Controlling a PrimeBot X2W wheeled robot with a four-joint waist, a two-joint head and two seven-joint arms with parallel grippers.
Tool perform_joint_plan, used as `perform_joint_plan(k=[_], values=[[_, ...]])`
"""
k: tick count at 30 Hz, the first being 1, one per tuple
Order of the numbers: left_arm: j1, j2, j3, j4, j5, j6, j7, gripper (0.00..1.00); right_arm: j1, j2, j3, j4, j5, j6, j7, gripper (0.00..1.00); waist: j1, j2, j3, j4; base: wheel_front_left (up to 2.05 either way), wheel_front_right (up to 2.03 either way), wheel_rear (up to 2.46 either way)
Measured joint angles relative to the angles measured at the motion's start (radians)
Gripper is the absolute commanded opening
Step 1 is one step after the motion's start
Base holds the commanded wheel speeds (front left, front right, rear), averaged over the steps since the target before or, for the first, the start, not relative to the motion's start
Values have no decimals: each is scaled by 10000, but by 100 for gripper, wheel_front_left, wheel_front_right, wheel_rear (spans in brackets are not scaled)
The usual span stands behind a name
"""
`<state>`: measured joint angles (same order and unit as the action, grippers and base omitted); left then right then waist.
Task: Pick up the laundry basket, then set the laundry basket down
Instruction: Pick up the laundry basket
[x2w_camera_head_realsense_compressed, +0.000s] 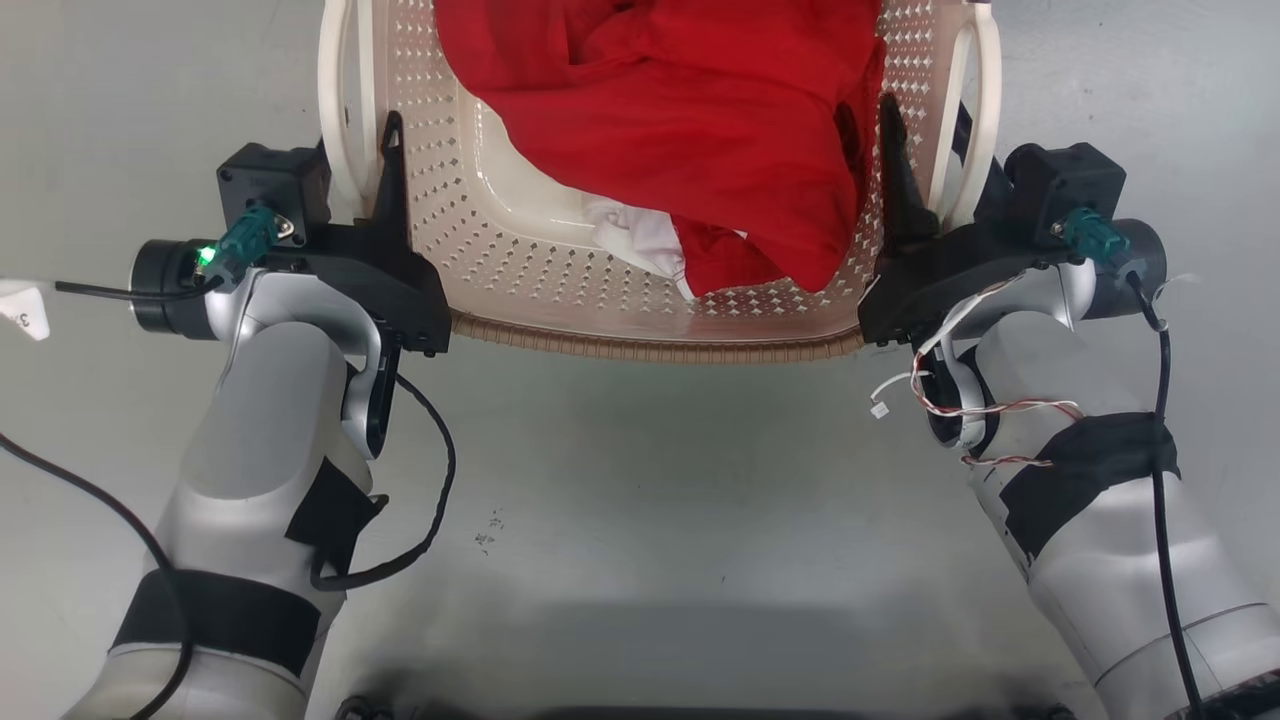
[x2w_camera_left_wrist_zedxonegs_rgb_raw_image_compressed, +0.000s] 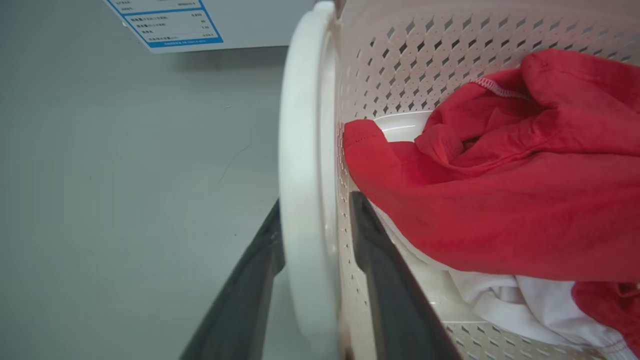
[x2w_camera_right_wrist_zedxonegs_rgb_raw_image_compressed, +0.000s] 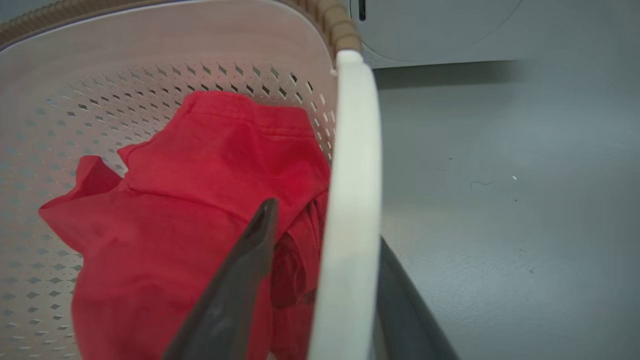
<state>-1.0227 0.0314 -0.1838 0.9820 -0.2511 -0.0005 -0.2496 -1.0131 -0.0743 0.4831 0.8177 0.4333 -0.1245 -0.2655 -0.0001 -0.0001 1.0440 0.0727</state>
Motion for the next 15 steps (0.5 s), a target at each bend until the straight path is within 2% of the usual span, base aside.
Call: perform_joint_plan(k=[2,4,5,6,15], values=[[-47,-2,-44,173,0,-15,0,34,-54,-12,8,192,75,-2,0,40,0,0,-31,-4,0,0,0],[-91,-13,-109,343,0,-98,6,0,-126,-4,56,341,128,-4,0,26,0,-1,-60,-4,0,0,0],[-111,-19,-121,414,0,-100,6,0,-165,4,92,410,194,-17,0,4,0,0,-74,-4,0,0,0],[-136,-25,-132,474,0,-100,6,0,-193,10,125,477,236,-29,0,0,0,-1,-88,-4,0,0,0],[-194,-161,-270,1041,-31,-178,2,0,-314,75,336,1133,721,-88,13,0,3,1,-363,-11,0,0,0]])
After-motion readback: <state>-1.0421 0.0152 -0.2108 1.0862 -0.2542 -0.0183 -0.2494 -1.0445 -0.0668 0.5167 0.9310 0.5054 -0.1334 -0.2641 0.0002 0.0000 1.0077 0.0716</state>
